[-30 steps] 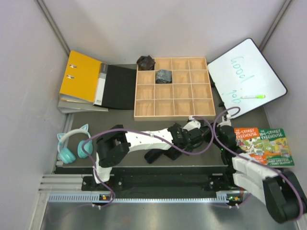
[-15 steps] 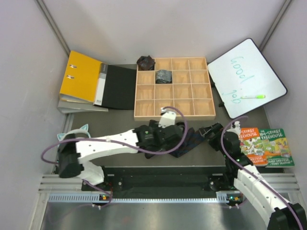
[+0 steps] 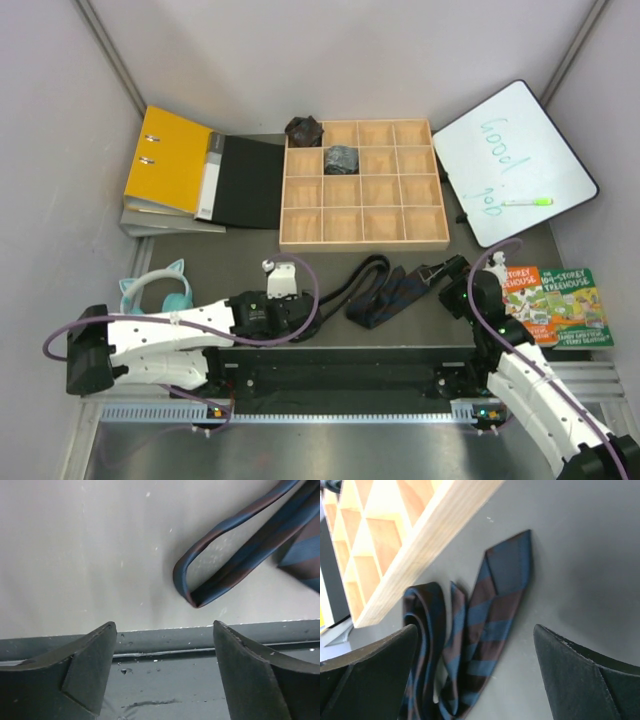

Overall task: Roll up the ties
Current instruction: Flatten out the tie at the center of the board.

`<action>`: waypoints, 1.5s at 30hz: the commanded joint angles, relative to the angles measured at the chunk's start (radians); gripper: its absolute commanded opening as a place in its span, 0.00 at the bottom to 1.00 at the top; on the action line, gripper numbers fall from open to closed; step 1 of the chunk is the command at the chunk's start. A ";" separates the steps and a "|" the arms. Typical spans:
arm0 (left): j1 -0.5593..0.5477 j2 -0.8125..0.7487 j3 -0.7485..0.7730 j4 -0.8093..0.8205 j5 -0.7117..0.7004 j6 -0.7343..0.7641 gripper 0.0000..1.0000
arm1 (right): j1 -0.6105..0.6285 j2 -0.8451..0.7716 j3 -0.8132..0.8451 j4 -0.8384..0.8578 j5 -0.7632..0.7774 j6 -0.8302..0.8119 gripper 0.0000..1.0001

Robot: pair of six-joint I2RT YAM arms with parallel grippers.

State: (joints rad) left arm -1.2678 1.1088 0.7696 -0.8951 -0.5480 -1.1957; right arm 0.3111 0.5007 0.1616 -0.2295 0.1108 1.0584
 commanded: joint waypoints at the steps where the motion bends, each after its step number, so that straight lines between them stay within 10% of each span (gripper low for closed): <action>1: -0.001 -0.004 -0.047 0.108 0.048 -0.019 0.78 | -0.001 0.002 0.056 -0.024 -0.013 -0.017 0.99; 20: 0.001 0.378 0.045 0.194 0.000 0.120 0.74 | -0.004 0.045 0.038 0.025 -0.043 -0.031 0.99; 27: 0.001 0.447 0.080 0.213 -0.033 0.139 0.55 | -0.003 0.056 0.038 0.024 -0.046 -0.041 0.99; 34: 0.007 0.451 0.096 0.200 -0.075 0.171 0.10 | -0.003 0.159 0.036 0.050 -0.079 -0.034 0.99; 45: 0.008 0.425 0.076 0.208 -0.067 0.179 0.01 | 0.092 0.448 0.072 0.191 -0.166 0.003 0.89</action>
State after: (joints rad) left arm -1.2640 1.5608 0.8326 -0.6876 -0.5926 -1.0210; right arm 0.3439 0.8589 0.2214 -0.0513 -0.0357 1.0489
